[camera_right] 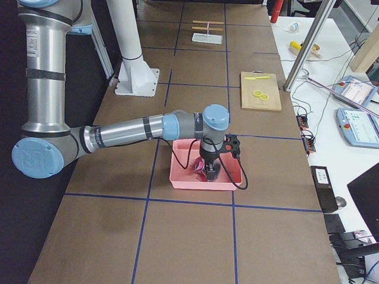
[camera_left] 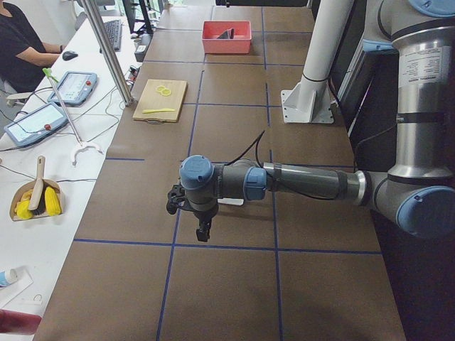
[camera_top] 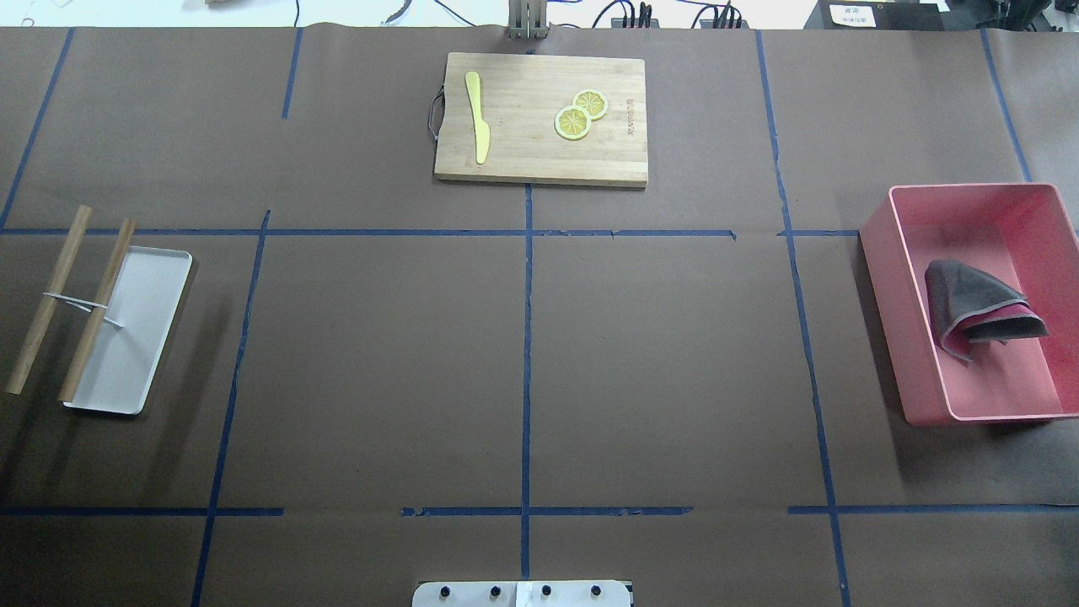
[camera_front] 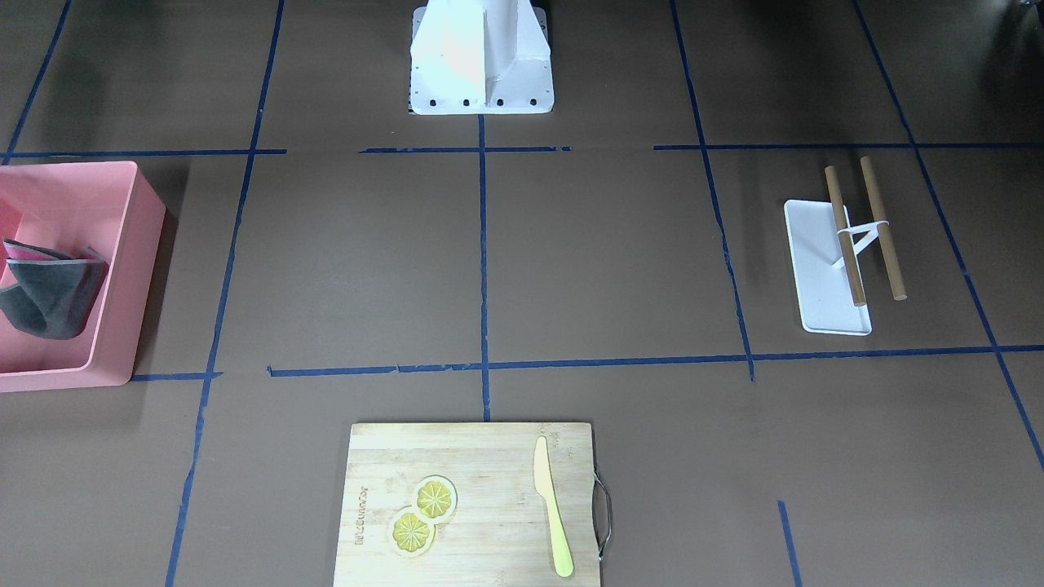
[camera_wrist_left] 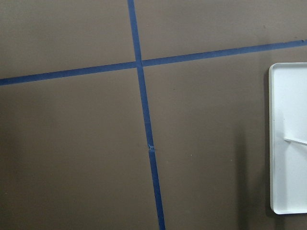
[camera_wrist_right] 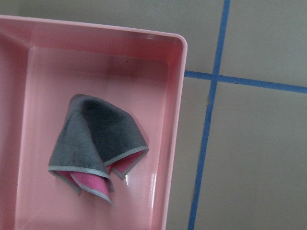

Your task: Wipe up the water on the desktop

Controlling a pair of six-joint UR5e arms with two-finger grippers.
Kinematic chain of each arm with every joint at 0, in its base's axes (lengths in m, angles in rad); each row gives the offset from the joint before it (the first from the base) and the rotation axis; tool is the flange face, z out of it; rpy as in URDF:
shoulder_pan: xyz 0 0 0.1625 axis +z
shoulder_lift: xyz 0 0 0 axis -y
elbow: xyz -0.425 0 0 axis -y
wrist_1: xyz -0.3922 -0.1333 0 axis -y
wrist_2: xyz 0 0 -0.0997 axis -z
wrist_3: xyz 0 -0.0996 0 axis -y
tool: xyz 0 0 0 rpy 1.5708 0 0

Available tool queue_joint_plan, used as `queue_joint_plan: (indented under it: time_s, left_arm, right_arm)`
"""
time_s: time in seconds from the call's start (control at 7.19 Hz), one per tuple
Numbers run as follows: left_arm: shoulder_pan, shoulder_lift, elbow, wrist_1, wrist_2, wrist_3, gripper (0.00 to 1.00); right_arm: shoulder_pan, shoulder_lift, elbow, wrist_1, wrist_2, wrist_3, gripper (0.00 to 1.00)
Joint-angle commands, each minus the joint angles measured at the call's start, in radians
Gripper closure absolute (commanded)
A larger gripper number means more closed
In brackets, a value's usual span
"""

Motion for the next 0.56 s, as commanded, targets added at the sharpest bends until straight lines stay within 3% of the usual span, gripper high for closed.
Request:
queue_joint_plan:
  time_s: [0.0, 0.42]
  left_arm:
    - [0.0, -0.003, 0.016, -0.001, 0.0, 0.003, 0.0]
    - [-0.001, -0.002, 0.009, 0.0, -0.009, 0.003, 0.0]
  right_arm:
    - [0.064, 0.006, -0.088, -0.018, 0.001, -0.119, 0.0]
    - [0.064, 0.007, -0.11, -0.011, -0.007, -0.12, 0.0]
